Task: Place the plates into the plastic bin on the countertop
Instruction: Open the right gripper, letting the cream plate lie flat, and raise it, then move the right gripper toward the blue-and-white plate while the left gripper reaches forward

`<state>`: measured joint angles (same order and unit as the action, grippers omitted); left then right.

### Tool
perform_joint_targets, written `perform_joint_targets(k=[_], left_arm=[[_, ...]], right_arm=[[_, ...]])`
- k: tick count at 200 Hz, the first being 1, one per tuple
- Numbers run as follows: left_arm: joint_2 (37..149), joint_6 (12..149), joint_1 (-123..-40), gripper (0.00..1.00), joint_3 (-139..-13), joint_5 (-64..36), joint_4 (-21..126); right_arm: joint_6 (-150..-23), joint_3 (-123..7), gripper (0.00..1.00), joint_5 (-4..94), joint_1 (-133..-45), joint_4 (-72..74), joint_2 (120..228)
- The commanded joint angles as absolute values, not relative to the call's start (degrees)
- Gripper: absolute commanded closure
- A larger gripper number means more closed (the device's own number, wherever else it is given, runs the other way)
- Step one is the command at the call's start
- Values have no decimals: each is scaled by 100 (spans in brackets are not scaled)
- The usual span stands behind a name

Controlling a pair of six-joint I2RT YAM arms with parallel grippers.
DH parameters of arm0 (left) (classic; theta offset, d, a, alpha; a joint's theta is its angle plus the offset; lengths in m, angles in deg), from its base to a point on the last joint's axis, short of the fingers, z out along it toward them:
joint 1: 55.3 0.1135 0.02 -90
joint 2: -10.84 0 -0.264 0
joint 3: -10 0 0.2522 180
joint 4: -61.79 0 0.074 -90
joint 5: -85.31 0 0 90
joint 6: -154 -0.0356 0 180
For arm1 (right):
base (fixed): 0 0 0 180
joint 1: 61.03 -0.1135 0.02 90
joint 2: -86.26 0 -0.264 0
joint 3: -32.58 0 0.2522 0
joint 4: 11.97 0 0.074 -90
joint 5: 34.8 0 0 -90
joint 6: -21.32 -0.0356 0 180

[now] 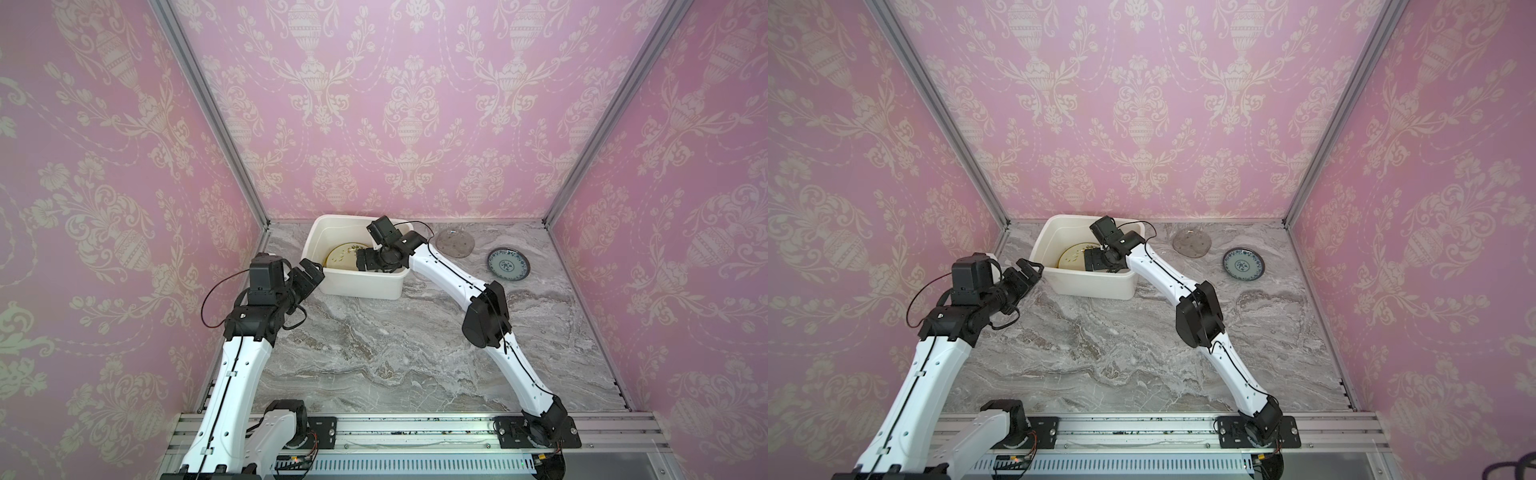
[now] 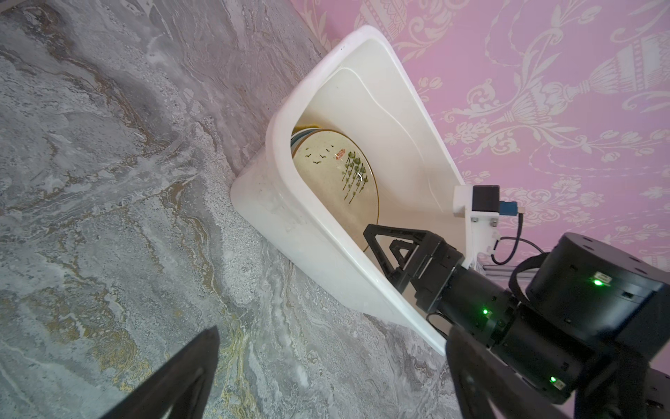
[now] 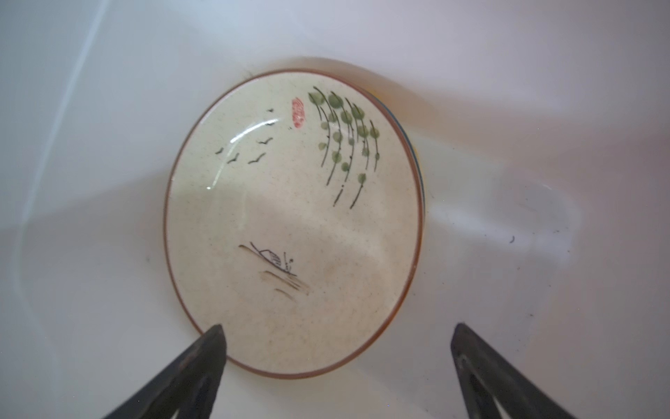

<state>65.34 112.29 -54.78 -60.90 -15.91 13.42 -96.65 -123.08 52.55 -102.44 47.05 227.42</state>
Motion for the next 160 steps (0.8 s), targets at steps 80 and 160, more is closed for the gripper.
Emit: perform_joint_targets(k=[80,160], left_arm=[[6146,10515,-5514,1,-7388,-2270,825],[6305,10410,-6998,1,-7605,-2006,1312]], right_arm=[[-9201,-11057,5,5021,-10349,4539,19746],[-9694,-7626,8,4896,-9651,4596,16718]])
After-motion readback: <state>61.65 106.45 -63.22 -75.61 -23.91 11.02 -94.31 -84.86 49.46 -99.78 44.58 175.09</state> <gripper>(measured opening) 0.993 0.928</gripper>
